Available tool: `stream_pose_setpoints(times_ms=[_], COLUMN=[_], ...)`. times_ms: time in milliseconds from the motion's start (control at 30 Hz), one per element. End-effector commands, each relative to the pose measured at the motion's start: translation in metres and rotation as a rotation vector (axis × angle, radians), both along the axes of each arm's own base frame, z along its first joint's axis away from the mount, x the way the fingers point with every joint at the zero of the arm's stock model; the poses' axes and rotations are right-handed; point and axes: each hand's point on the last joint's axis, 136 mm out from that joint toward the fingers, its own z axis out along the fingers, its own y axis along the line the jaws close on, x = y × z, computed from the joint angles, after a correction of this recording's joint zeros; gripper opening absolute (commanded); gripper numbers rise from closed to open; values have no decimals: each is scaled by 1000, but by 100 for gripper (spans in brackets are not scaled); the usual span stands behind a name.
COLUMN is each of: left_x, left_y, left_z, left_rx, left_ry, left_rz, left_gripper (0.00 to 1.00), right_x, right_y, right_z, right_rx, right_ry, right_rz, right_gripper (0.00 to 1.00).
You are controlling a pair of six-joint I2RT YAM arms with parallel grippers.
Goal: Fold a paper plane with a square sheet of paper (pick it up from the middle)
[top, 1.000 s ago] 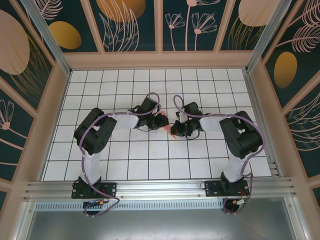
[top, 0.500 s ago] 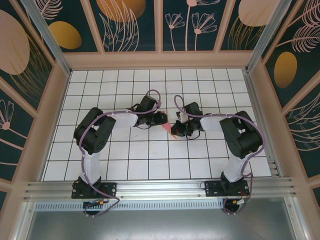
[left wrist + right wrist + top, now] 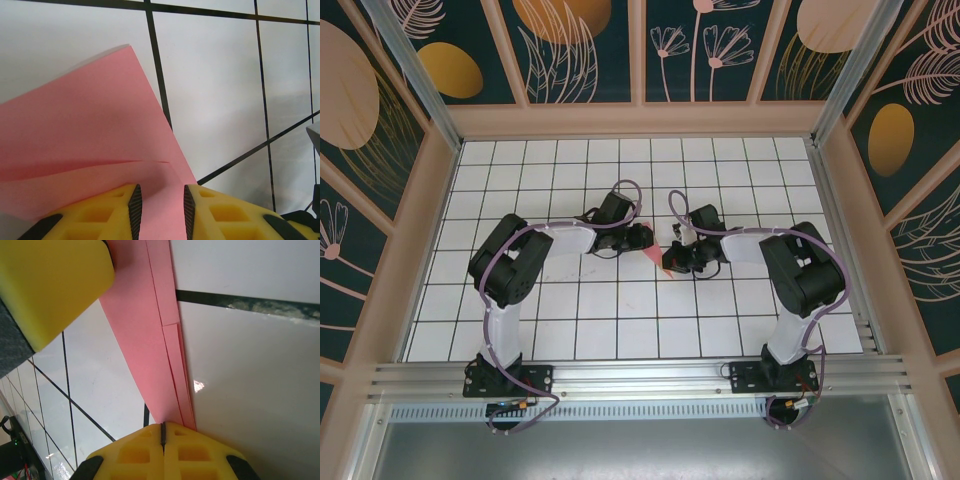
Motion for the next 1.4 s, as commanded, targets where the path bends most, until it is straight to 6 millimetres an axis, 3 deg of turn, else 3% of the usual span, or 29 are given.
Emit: stream_pose_setpoints(times_ms=[0, 500, 733, 900, 1033, 1133, 1267, 1367], left_x=[16, 61, 73, 84, 91, 90, 75, 60], left_y=[32, 92, 103, 104, 101, 104, 106, 106], left_z=[-30, -38, -31, -10, 26, 51, 67, 69], left_rx=[116, 179, 175, 146, 103, 70, 18, -10], left_ry=[-1, -56, -98, -130, -169, -186, -162, -126], left_rz=[47, 134, 180, 209, 241, 283, 324, 346], left_gripper=[33, 33, 33, 35, 39, 41, 47, 52], right_x=[-40, -47, -45, -40, -23, -3, 21, 32], right_y=[-39, -48, -45, -39, -23, -9, 0, -10], right_z=[-43, -47, -44, -37, -13, 19, 68, 87], right_rx=[-178, -188, -171, -134, -42, 41, 118, 91], right_ry=[154, 171, 164, 149, 93, 19, -118, -208], right_rz=[-12, -25, -28, -33, -41, -57, -90, -139], right_gripper=[0, 0, 0, 0, 2, 6, 24, 38])
